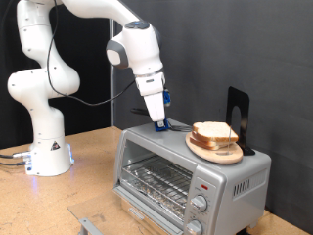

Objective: Make a piece of toast with the oven

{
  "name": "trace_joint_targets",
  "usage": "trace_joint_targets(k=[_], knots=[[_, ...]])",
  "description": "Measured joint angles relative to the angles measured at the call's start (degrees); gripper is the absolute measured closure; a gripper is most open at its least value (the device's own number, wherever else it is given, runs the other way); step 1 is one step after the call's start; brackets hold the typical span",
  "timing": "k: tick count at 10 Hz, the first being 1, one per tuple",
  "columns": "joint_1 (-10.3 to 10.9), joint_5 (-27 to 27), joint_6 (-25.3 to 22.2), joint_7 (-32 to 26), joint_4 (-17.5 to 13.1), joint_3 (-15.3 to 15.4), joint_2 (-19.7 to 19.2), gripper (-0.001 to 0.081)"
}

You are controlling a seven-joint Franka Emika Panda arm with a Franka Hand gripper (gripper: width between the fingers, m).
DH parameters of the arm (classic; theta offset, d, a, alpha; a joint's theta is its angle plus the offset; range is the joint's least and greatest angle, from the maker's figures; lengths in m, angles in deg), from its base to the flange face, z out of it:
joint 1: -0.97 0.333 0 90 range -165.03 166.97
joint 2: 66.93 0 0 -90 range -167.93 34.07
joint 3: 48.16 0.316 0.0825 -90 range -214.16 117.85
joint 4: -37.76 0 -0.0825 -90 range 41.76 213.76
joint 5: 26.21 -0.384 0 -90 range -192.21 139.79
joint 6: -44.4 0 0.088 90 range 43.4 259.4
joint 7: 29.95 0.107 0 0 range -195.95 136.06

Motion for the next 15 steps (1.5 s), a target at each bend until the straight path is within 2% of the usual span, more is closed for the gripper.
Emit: trace_joint_targets(k=[3, 4, 6, 7, 9, 10, 11, 13, 15], knots=[[0.1, -4.1, -0.1, -0.3, -1.0, -0.1, 0.4, 0.034], [0.2, -5.7, -1.2, -0.6, -2.0, -0.3, 1.1, 0.034], [0.2, -6.2, -7.3, -0.2, -3.9, -1.0, 3.3, 0.0338], [0.2, -6.2, -6.3, -0.2, -3.6, -0.9, 3.2, 0.0338], [0.2, -10.6, 0.9, -0.7, -1.9, -0.9, 3.9, 0.0338], [0.2, -12.9, 2.4, -0.8, -0.8, -1.4, 5.3, 0.0338], [0.1, -14.3, 2.6, -0.9, 0.5, -2.6, 7.5, 0.0338], [-0.8, -14.4, -1.3, -1.0, 3.2, -5.9, 12.5, 0.0338], [-3.5, -13.0, -3.3, -0.3, 5.8, -8.1, 16.4, 0.0338]])
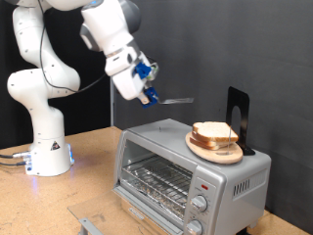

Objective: Make a piece of toast with the oven

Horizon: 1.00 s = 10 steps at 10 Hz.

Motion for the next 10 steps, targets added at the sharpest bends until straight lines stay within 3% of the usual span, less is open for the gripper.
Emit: trace_joint_targets(k=[3, 6, 10], knots=[[-5.1, 2.7, -0.9, 0.3, 1.3, -2.5, 1.4, 0.0338], [-8.4, 5.2, -2.4, -0.5, 1.7, -5.3, 1.4, 0.0338], [-9.3, 6.0, -3.2, -1.6, 1.5, -6.2, 1.2, 0.0338]])
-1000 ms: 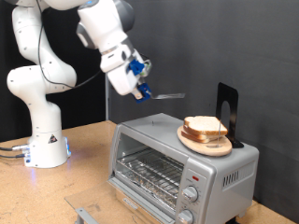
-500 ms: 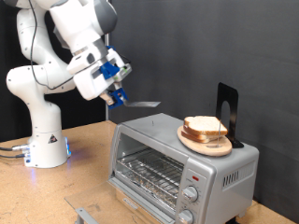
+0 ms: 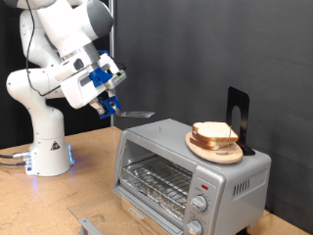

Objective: Make a piece of toast with the oven

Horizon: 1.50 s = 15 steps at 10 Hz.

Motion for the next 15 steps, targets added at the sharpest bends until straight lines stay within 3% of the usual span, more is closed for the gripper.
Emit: trace_joint_targets(k=[1, 3, 4, 7, 11, 15], knots=[[0.0, 0.3, -3.3, 0.9, -1.7, 0.0, -0.8, 0.0338], [-0.1, 5.5, -13.7, 5.0, -9.1, 0.2, -5.4, 0.0338], [-0.2, 8.8, -15.7, 5.5, -12.4, 0.6, -8.4, 0.0338], [-0.1, 13.7, -14.8, 1.5, -17.4, 2.0, -14.5, 0.0338], [-0.1, 16.9, -14.8, 4.3, -17.9, 3.5, -15.1, 0.0338], [-0.1, 16.8, -14.8, 7.4, -22.2, 5.3, -18.3, 0.0338]])
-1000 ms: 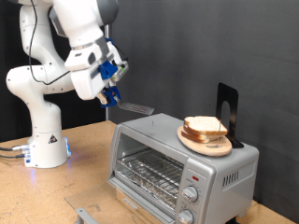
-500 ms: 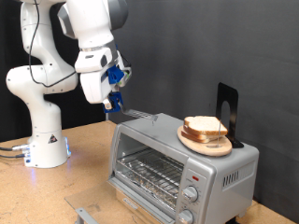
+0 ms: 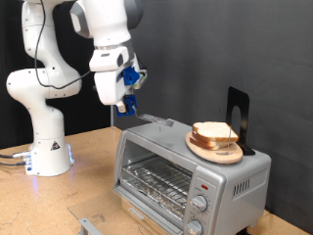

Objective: Make a piece of toast with the oven

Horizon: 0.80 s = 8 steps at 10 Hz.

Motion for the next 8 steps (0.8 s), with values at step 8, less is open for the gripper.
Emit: trace_joint_targets(k=[8], knots=[[0.0, 0.1, 0.6, 3.5, -4.6, 3.4, -6.3, 0.0338]])
